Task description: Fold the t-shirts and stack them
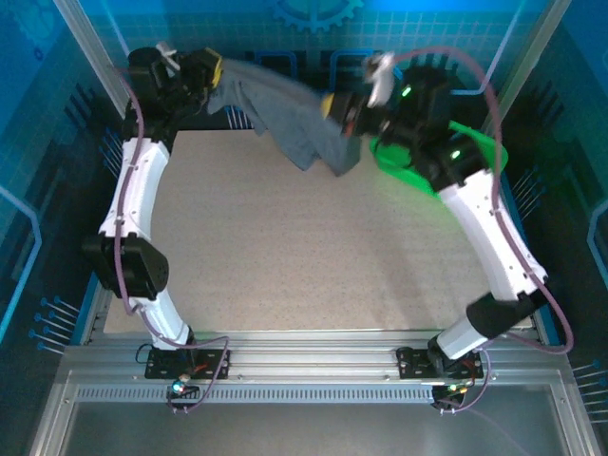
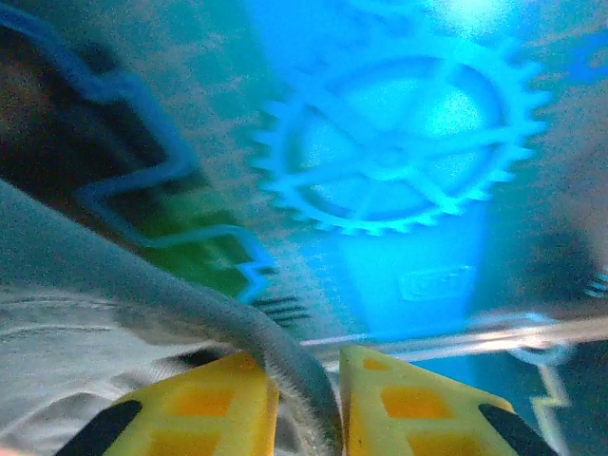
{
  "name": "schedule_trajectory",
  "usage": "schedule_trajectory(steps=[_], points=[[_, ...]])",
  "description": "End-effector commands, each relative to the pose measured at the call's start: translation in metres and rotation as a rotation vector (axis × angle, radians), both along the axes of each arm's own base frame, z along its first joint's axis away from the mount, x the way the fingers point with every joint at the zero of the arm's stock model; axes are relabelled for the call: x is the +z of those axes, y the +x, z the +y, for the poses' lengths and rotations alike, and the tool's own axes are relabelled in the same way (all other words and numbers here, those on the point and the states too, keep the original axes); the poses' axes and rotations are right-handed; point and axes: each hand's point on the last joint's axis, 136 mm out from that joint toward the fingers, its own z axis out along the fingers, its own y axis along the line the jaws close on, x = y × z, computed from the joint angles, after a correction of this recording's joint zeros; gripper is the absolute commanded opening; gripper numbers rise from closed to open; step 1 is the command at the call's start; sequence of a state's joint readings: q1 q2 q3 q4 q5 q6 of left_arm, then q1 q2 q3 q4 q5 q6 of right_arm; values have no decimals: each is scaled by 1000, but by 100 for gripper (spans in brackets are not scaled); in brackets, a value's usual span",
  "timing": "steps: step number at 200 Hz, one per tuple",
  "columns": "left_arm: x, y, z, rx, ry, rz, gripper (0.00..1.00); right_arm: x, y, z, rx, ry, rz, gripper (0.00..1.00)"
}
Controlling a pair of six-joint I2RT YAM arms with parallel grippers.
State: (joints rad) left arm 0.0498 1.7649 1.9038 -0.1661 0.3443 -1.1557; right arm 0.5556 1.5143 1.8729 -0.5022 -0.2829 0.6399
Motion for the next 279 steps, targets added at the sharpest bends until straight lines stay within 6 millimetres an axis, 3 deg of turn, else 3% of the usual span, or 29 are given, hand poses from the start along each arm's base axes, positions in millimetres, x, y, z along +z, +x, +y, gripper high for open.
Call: schedule_trajectory(steps=[1, 7, 21, 35, 60, 92, 131, 164, 205, 237, 250, 270, 279], points=[[-104, -23, 42, 133, 222, 296, 38, -123, -50, 66, 254, -136, 196, 0], [-132, -36, 52, 173, 266, 398, 44, -153, -65, 79, 314, -172, 254, 6], [-185, -65, 68, 221, 338, 577, 53, -216, -88, 93, 388, -270, 383, 31], [-218, -89, 65, 191, 371, 654, 55, -247, -81, 80, 317, -340, 448, 46], [-257, -140, 57, 147, 418, 780, 57, -258, -45, 44, 179, -346, 526, 56], [-296, -216, 43, 110, 401, 935, 55, -257, -14, 11, 95, -381, 535, 56], [-340, -286, -7, 13, 283, 1077, 47, -277, 5, -13, 10, -430, 572, 51], [-373, -295, -56, -58, 161, 1157, 47, -288, 14, -13, -19, -424, 584, 50], [-399, -286, -66, -63, 214, 1228, 53, -289, 16, -19, -33, -424, 587, 51], [-418, -261, -74, -65, 206, 1214, 51, -295, 22, -48, -128, -427, 610, 51], [-425, -255, -75, -63, 217, 1225, 39, -302, 32, -70, -222, -432, 636, 51], [-420, -253, -56, -4, 304, 1222, 0, -310, 62, -93, -366, -422, 640, 51], [-415, -255, -44, 29, 331, 1218, 0, -313, 79, -96, -413, -418, 626, 51]])
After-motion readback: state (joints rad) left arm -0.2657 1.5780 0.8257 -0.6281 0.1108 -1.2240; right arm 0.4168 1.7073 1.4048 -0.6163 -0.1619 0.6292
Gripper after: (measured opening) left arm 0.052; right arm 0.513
